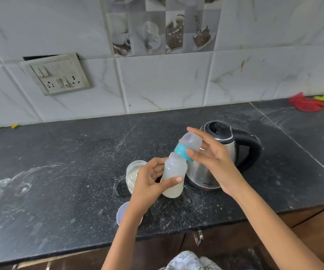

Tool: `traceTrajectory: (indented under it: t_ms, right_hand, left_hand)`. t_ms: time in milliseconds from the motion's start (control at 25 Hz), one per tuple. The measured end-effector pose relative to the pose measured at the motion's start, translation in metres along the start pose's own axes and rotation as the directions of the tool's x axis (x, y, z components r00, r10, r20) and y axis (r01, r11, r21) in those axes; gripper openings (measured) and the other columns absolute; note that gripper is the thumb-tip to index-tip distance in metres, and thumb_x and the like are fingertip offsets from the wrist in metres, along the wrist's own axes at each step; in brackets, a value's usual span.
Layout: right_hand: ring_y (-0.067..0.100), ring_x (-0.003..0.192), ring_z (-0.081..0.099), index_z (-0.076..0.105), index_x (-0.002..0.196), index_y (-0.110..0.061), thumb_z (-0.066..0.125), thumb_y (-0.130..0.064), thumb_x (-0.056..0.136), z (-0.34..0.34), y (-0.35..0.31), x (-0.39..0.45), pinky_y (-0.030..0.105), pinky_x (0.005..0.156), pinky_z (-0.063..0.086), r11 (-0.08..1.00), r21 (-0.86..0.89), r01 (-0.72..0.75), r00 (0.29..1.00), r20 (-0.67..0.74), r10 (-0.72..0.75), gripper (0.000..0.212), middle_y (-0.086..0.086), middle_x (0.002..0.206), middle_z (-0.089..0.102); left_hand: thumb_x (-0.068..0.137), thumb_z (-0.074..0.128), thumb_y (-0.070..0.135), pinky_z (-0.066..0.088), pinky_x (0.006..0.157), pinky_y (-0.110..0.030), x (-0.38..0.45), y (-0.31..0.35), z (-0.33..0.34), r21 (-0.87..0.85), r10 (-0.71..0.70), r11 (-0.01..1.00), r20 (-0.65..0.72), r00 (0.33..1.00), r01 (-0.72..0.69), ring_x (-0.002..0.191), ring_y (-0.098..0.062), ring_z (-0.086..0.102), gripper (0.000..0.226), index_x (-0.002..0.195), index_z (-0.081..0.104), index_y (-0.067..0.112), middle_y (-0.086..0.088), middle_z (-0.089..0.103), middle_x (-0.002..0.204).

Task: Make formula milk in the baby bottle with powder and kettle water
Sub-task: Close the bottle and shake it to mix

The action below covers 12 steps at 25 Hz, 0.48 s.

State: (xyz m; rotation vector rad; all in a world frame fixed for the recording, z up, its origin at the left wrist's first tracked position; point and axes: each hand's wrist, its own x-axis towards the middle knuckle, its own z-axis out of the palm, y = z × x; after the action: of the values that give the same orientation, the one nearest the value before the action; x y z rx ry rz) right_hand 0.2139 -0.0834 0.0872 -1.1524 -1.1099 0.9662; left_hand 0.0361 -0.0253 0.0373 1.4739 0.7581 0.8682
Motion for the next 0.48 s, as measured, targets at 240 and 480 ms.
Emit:
traceTrajectory:
  t_ms: [240,480]
  right_hand:
    - [0.018,0.113,0.065,0.054,0.133,-0.017,0.074,-0.006,0.074,0.005,-0.026,0.017,0.032,0.093,0.055,0.998,-0.068,0.003,0.973,0.229,0.012,0.064,0.006,0.124,0.066]
    - [0.008,0.084,0.064,0.059,0.101,-0.023,0.085,-0.054,0.056,0.028,-0.031,0.015,0.024,0.071,0.056,0.763,-0.637,0.109,0.987,-0.025,-0.161,0.061,-0.010,0.093,0.066]
  left_hand:
    - [0.067,0.082,0.006,0.052,0.076,-0.017,-0.005,0.028,0.001,0.003,0.072,0.997,-0.061,0.996,-0.072,0.091,-0.012,0.070,0.043,0.106,0.065,0.007,0.000,0.075,0.099]
    - [0.065,0.085,0.014,0.054,0.082,-0.019,-0.009,0.034,0.012,0.103,0.160,0.984,-0.146,0.976,-0.146,0.093,-0.009,0.070,0.040,0.100,0.065,0.010,0.001,0.075,0.096]
